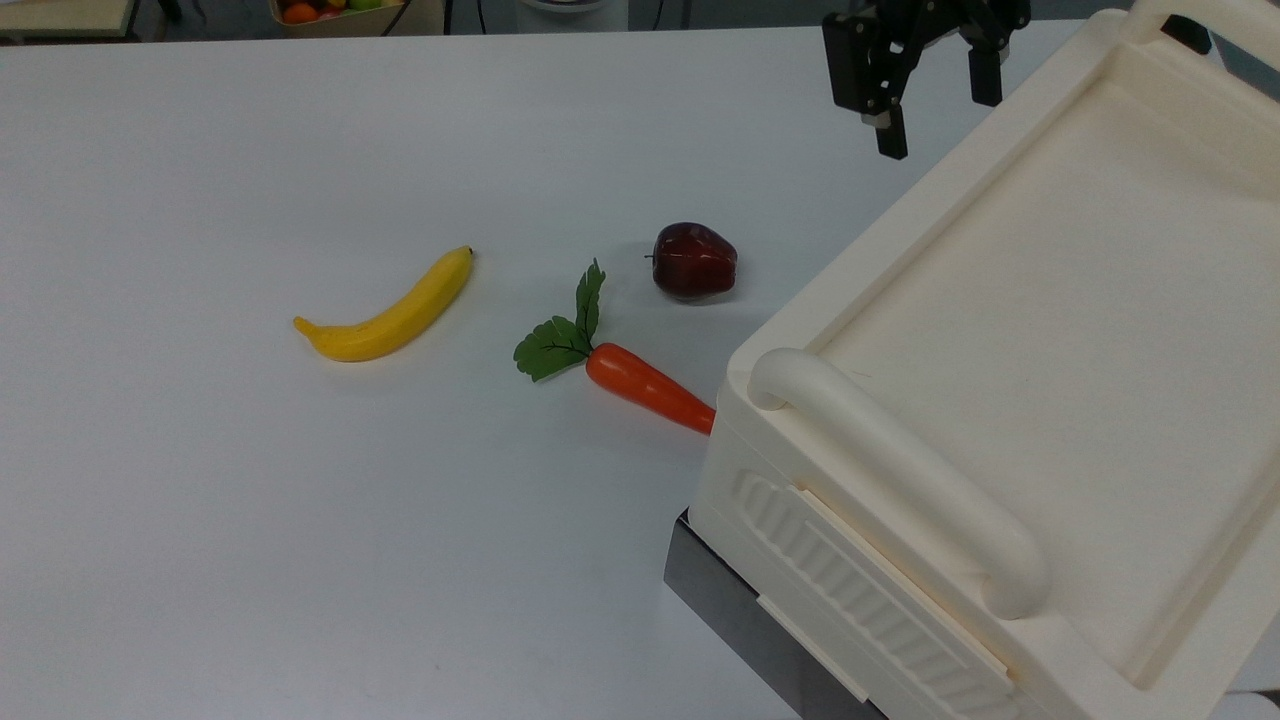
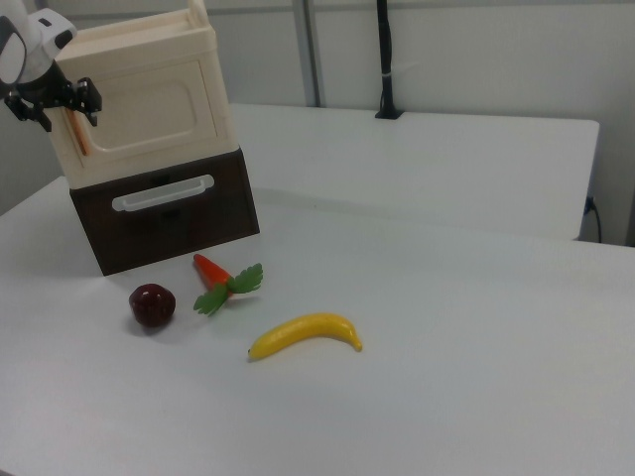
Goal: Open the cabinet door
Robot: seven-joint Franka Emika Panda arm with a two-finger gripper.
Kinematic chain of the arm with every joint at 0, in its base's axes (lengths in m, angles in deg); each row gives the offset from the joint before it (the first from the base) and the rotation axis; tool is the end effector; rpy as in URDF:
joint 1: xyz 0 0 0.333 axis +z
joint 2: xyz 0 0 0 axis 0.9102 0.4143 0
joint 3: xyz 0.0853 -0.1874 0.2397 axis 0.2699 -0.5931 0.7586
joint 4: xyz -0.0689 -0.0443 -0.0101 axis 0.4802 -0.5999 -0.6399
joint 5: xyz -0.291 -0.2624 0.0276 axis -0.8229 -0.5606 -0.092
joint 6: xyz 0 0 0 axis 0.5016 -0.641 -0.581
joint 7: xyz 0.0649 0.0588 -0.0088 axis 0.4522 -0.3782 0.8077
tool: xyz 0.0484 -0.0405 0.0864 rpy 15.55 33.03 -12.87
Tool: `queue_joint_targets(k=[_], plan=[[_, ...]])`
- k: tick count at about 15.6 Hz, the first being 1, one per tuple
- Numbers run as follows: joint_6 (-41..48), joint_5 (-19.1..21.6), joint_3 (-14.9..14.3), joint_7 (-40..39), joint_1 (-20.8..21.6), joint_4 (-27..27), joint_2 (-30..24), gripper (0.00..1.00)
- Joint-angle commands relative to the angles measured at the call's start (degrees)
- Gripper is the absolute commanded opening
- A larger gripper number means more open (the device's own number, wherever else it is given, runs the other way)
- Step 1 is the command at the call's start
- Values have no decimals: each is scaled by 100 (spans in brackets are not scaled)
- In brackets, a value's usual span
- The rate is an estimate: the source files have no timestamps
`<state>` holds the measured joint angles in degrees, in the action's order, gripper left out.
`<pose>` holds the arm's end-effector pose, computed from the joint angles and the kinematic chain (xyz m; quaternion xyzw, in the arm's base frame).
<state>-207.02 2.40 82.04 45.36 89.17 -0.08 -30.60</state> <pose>0.5906 0.2948 0.6187 -0.9107 -0.2955 -0.2737 0.0918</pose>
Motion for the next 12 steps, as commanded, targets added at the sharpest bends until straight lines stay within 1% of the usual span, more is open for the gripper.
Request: queue_joint_targets(k=[1, 3, 4, 6, 7, 8, 10, 11, 12], plan=[[-468, 148, 52, -214, 26, -94, 207, 86], [-469, 148, 52, -257, 26, -85, 216, 85], [-469, 148, 52, -284, 26, -85, 224, 79], [-469, 139, 52, -450, 35, -85, 216, 62], [-460, 148, 52, -495, 35, -85, 224, 44], [-460, 157, 52, -495, 35, -85, 216, 35], [-416, 157, 61, -504, 35, -85, 207, 25], [-407, 157, 61, -504, 35, -68, 198, 23], [-399, 157, 61, -504, 35, -59, 181, 19]])
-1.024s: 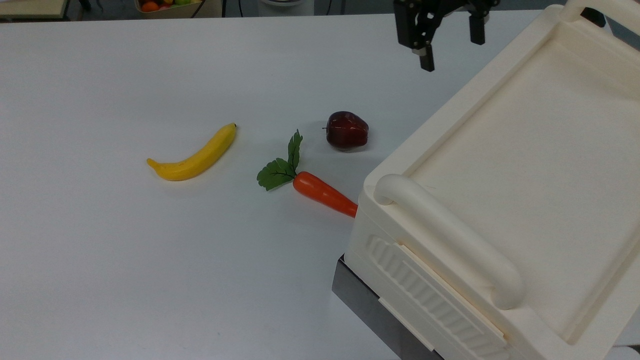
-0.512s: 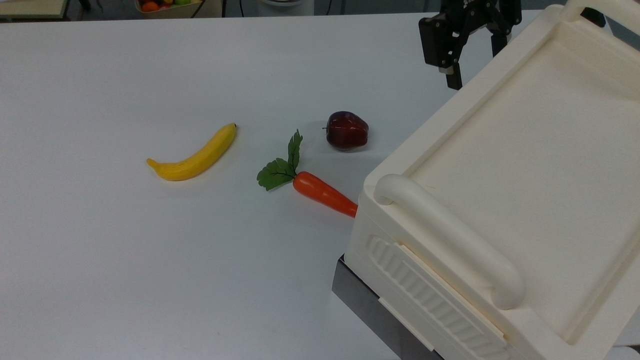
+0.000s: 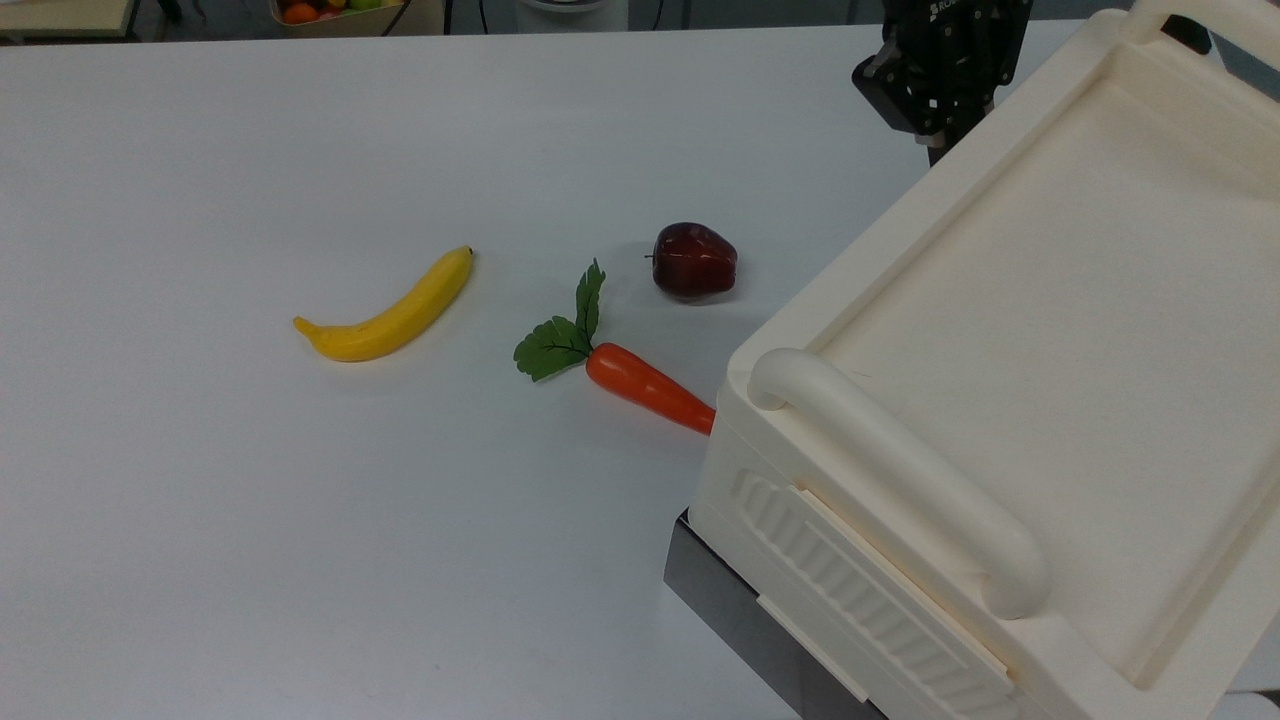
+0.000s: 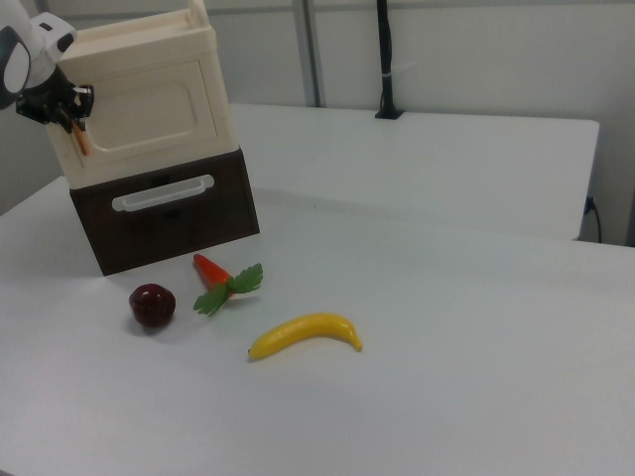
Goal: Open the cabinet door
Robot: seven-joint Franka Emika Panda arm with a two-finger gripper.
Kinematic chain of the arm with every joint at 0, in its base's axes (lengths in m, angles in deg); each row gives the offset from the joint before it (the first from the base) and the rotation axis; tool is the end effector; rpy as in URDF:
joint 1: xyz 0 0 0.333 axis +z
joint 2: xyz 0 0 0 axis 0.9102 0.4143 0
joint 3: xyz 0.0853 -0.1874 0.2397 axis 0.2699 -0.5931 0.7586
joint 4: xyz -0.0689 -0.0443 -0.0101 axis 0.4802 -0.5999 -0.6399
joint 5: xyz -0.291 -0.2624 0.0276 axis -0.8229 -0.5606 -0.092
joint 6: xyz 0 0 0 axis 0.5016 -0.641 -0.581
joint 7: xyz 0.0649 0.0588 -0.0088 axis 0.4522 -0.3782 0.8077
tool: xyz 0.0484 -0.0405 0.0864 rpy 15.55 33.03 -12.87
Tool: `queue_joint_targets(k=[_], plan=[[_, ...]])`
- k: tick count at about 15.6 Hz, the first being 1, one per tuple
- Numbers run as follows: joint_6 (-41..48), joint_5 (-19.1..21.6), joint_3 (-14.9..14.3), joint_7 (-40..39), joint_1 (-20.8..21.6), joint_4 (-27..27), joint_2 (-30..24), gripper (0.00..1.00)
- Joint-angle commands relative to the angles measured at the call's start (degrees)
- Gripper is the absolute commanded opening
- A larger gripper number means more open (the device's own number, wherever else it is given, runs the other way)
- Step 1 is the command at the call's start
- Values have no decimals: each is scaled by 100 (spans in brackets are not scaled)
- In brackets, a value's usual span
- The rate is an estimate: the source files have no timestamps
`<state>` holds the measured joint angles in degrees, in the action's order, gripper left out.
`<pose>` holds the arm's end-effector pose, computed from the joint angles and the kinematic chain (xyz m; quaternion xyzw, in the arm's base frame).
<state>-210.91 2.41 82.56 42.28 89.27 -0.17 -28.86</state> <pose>0.5983 0.3043 0.6083 -0.8965 -0.3195 -0.2942 0.0881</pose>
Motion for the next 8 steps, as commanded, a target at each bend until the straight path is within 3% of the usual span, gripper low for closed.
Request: queue_joint_targets(k=[1, 8], plan=[[34, 156, 9, -195, 25, -49, 6, 16], [429, 165, 9, -178, 17, -31, -99, 15]])
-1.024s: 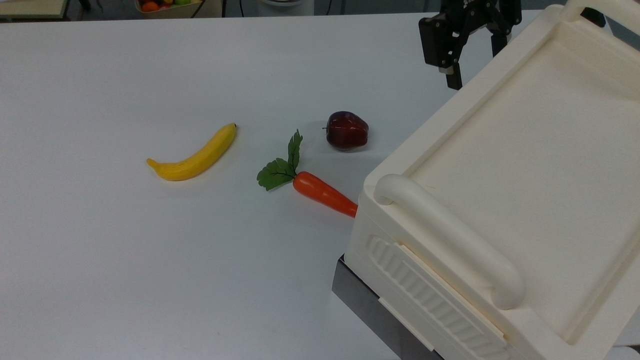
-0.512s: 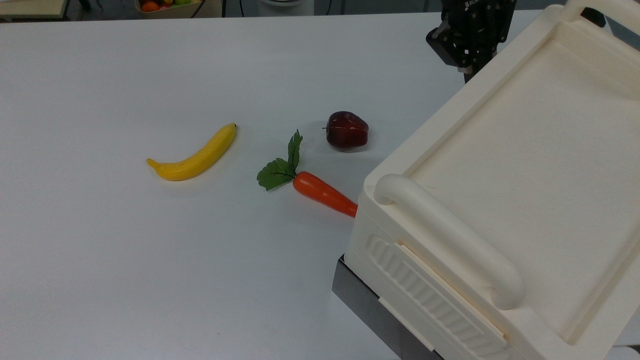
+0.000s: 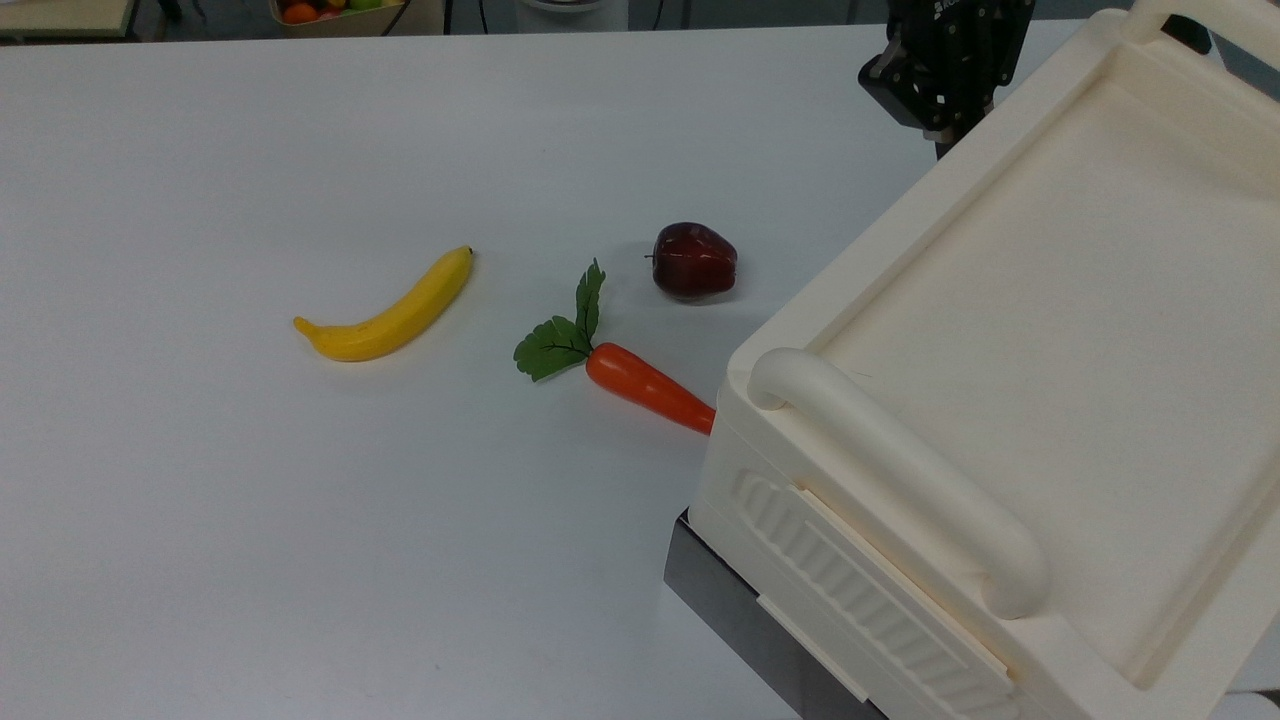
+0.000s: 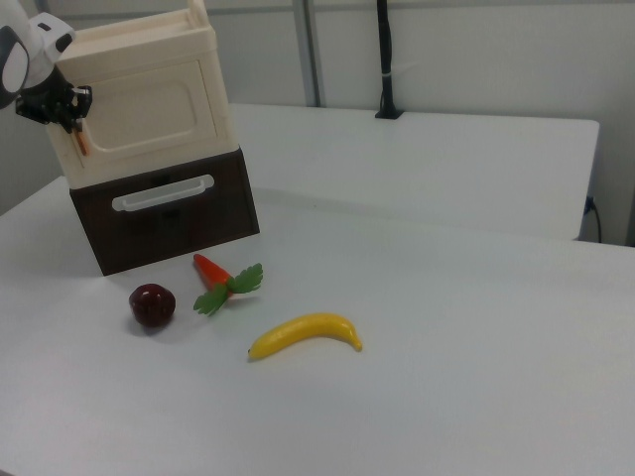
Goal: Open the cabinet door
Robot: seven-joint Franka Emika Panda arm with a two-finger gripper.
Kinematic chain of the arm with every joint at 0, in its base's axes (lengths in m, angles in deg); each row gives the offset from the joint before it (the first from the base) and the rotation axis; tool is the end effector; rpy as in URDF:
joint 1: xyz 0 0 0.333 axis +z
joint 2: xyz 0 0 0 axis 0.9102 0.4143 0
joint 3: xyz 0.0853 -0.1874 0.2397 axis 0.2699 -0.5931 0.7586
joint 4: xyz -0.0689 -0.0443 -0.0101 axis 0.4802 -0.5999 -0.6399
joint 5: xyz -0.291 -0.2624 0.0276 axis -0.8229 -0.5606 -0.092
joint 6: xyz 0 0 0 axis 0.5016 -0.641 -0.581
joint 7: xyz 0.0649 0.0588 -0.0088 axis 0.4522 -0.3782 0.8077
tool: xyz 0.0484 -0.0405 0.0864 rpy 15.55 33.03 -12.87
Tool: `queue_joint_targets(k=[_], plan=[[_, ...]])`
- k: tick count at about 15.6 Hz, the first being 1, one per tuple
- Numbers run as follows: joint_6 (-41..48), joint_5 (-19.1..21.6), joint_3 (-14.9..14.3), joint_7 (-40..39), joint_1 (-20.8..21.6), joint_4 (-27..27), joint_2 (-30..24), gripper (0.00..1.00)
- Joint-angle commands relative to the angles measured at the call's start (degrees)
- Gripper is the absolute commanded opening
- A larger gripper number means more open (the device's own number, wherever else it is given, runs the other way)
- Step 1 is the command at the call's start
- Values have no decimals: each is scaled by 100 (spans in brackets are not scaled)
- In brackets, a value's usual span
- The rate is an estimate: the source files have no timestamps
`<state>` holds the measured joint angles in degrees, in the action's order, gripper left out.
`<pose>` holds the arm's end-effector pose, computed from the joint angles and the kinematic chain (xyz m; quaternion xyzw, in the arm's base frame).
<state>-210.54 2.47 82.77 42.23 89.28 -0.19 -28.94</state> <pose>0.5967 0.3062 0.6086 -0.8964 -0.3217 -0.2917 0.0892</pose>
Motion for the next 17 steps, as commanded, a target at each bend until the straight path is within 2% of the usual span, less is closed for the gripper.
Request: queue_joint_targets(k=[1, 8, 11, 14, 15, 16, 17], plan=[[489, 158, -12, -164, 15, -30, -118, 15], [1096, 167, -29, -129, -38, -13, -241, 15], [1323, 167, -82, -129, -55, -21, -276, 20], [1666, 263, -100, -129, -230, -21, -381, 35], [1746, 342, -100, -129, -292, -39, -399, 49], [1781, 404, -109, -129, -319, -56, -408, 68], [1782, 422, -109, -120, -336, -65, -434, 75]])
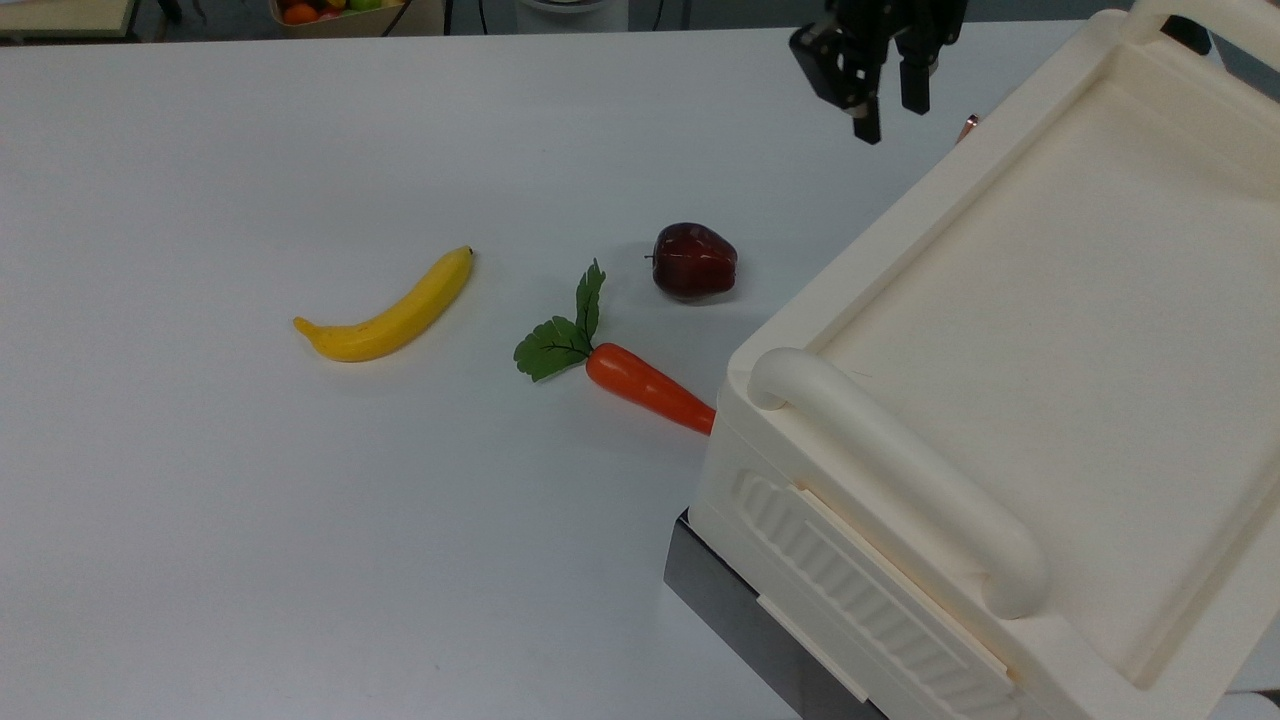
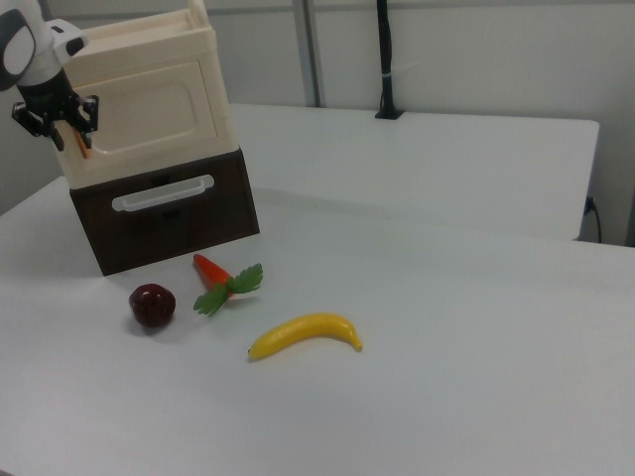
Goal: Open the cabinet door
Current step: 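Pull the door edge outward with the gripper to start swinging it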
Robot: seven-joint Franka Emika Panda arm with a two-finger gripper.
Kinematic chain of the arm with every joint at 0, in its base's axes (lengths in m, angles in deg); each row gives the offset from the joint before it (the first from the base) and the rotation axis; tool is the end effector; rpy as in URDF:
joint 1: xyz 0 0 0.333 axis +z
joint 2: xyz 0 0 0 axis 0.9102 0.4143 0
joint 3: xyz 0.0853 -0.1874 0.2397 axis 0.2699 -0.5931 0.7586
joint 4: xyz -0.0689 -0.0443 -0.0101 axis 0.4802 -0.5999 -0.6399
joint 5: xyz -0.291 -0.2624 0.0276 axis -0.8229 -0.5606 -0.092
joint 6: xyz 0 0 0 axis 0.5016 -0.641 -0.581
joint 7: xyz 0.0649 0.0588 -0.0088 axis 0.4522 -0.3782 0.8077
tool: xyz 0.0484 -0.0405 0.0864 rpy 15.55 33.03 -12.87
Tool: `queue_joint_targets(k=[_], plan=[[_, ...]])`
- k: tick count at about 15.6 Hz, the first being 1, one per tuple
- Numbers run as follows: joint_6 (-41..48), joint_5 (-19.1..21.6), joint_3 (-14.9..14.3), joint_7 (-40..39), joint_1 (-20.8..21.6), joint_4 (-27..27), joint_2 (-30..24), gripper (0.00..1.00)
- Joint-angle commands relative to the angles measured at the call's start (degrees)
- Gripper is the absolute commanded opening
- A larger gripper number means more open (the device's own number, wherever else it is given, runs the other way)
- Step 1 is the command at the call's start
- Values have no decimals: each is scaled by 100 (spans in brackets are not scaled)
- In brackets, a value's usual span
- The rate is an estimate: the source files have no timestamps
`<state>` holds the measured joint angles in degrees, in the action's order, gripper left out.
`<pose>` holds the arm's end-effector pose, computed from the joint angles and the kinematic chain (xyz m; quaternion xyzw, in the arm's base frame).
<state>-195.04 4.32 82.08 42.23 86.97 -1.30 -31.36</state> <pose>0.5859 0.2711 0.6121 -0.9261 -0.3121 -0.1918 0.0908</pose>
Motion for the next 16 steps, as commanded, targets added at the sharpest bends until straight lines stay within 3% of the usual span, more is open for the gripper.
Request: queue_joint_targets(k=[1, 3, 4, 9, 16], plan=[[223, 237, -40, -111, -105, 38, -218, 84], [197, 245, -40, -33, -105, 20, -254, 92], [180, 245, -40, 64, -105, -49, -254, 100], [-127, 237, 39, 153, -53, -515, -201, 100], [-1208, 210, 127, 425, 316, -543, -70, 100]])
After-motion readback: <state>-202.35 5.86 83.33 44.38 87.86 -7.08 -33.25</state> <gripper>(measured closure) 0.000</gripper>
